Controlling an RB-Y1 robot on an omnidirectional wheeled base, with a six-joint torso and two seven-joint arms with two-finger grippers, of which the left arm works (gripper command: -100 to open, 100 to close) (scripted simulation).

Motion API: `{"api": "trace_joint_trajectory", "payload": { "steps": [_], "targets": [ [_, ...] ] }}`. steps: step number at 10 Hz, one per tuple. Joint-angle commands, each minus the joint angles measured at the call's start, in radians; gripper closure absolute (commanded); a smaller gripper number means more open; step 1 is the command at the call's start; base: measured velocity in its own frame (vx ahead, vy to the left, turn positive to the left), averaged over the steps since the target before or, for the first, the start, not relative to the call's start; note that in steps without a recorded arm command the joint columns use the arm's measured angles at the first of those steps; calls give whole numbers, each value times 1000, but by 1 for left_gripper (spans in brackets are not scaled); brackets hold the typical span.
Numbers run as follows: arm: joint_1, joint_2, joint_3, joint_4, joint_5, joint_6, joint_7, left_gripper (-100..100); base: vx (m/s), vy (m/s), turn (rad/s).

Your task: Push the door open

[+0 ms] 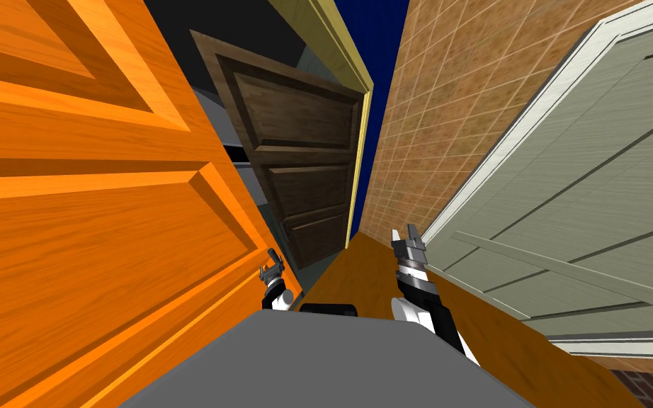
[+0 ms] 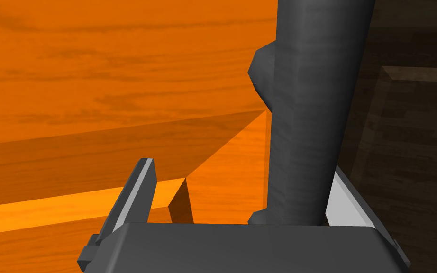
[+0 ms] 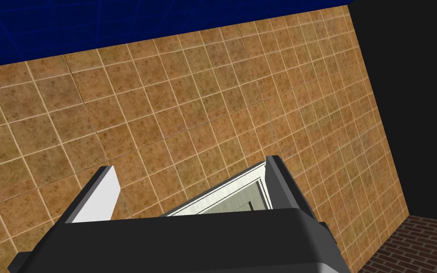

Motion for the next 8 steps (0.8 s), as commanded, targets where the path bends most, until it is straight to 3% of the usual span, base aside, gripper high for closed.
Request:
{"api": "trace_joint_trajectory", "payload": {
  "steps": [1,4,5,8],
  "targets": [
    [14,31,29,32,5,-23,0,100,-22,22,-28],
    [14,31,29,32,5,-23,0,100,-3,1,-4],
    [14,31,29,13,5,-23,0,100,1,12,21],
    [14,31,29,32,5,-23,0,100,6,-1,-7]
  ]
}}
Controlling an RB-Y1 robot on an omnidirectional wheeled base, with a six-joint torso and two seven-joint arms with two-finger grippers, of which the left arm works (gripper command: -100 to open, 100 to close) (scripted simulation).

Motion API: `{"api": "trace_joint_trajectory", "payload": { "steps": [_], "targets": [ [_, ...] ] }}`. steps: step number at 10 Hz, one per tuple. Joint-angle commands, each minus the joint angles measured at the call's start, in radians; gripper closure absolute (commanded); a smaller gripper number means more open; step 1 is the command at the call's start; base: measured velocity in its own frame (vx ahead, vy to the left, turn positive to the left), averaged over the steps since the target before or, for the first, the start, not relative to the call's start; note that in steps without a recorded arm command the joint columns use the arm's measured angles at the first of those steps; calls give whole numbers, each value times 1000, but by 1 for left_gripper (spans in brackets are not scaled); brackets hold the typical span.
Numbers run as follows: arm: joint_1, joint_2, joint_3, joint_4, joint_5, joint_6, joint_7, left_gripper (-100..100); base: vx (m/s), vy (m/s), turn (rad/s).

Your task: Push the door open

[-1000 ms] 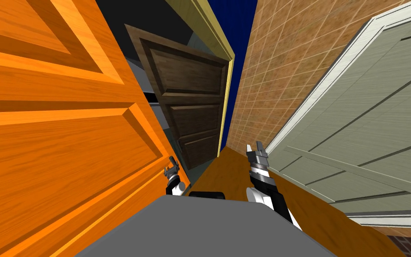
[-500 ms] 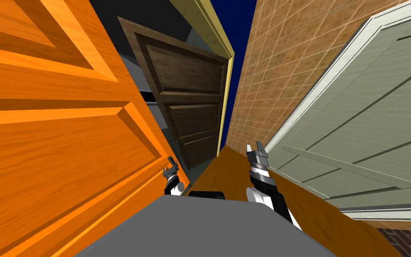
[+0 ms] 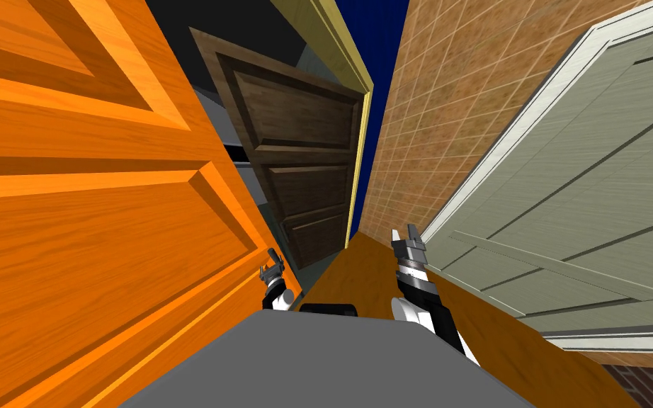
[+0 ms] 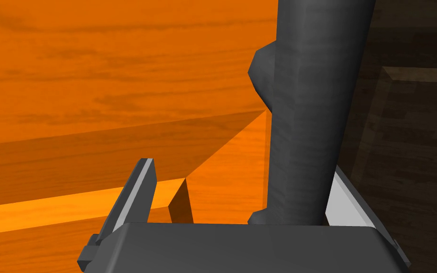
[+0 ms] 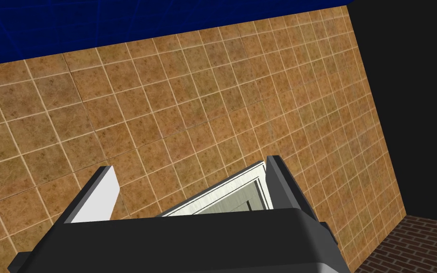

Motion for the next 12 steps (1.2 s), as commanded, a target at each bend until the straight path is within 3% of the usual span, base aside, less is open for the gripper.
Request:
{"api": "trace_joint_trajectory", "payload": {
  "steps": [1,2,12],
  "targets": [
    [10,39,26,45,3,-22,15,100,9,19,33],
    [-4,18,29,26,22,-22,-2,100,27,46,-195],
    [0,25,43,31,32,-32,-5,100,5,26,-20]
  ]
}}
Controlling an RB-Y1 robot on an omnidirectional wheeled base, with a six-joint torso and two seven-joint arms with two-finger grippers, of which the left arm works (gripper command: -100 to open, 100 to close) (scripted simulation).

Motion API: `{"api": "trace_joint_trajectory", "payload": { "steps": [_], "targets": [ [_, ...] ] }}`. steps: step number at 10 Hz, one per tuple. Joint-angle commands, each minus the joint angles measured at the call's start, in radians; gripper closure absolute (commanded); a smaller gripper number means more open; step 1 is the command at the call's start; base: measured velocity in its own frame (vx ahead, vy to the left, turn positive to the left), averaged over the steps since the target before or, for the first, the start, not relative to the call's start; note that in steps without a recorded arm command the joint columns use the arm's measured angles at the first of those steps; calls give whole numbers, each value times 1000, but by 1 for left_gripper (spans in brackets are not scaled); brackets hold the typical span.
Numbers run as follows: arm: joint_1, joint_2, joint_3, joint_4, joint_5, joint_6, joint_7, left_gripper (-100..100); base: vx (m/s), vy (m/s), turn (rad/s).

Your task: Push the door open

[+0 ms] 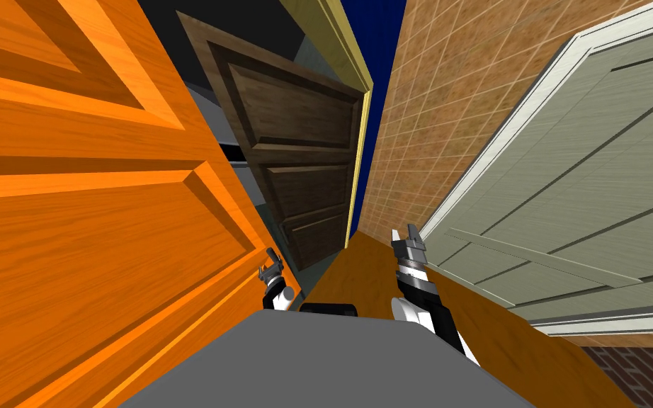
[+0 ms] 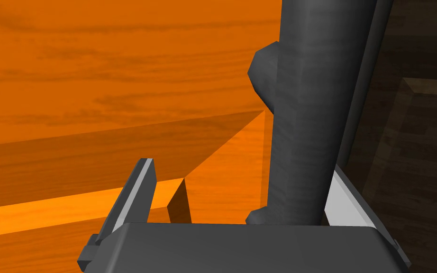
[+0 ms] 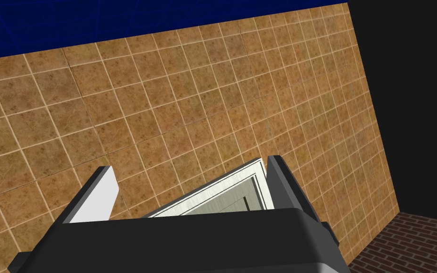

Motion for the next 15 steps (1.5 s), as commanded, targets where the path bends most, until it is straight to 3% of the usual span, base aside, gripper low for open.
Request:
{"api": "trace_joint_trajectory", "payload": {
  "steps": [1,13,14,15],
  "targets": [
    [26,31,19,18,-2,-17,11,100,11,7,10],
    [27,34,24,18,2,-20,10,100,0,5,-2],
    [16,9,25,-9,22,-28,-10,100,36,58,-238],
    [17,14,36,-4,30,-36,-12,100,53,104,-188]
  ]
}}
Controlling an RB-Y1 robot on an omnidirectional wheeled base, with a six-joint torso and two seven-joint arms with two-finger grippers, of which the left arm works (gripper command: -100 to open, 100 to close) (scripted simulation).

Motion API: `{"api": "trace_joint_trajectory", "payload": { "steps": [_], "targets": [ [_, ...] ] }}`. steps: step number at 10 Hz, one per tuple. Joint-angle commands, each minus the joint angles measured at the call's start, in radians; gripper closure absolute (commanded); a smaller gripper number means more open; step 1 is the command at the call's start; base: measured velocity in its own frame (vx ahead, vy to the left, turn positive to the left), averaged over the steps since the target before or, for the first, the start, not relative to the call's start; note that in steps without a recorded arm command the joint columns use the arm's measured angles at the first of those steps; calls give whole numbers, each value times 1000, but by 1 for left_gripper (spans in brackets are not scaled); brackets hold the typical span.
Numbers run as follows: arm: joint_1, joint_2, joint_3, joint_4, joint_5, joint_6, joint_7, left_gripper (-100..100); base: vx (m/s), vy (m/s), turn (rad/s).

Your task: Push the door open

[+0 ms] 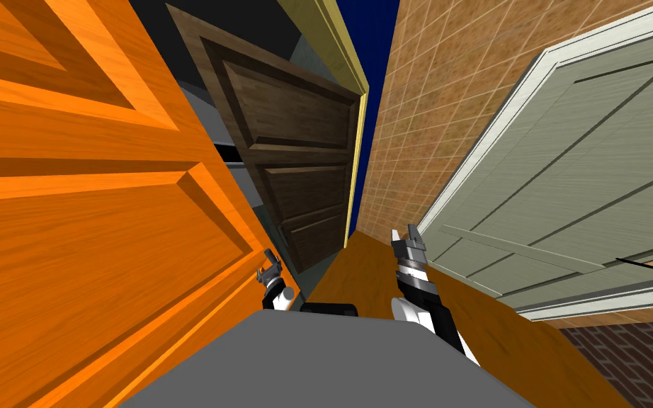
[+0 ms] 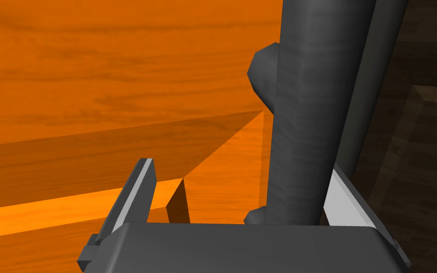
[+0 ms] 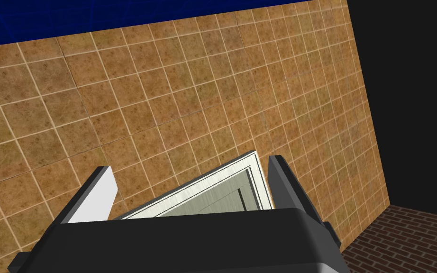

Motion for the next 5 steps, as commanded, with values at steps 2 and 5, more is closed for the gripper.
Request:
{"api": "trace_joint_trajectory", "payload": {
  "steps": [2,5],
  "targets": [
    [24,25,29,-20,14,-11,-13,100,16,86,-30],
    [24,25,29,-20,14,-11,-13,100,3,22,1]
  ]
}}
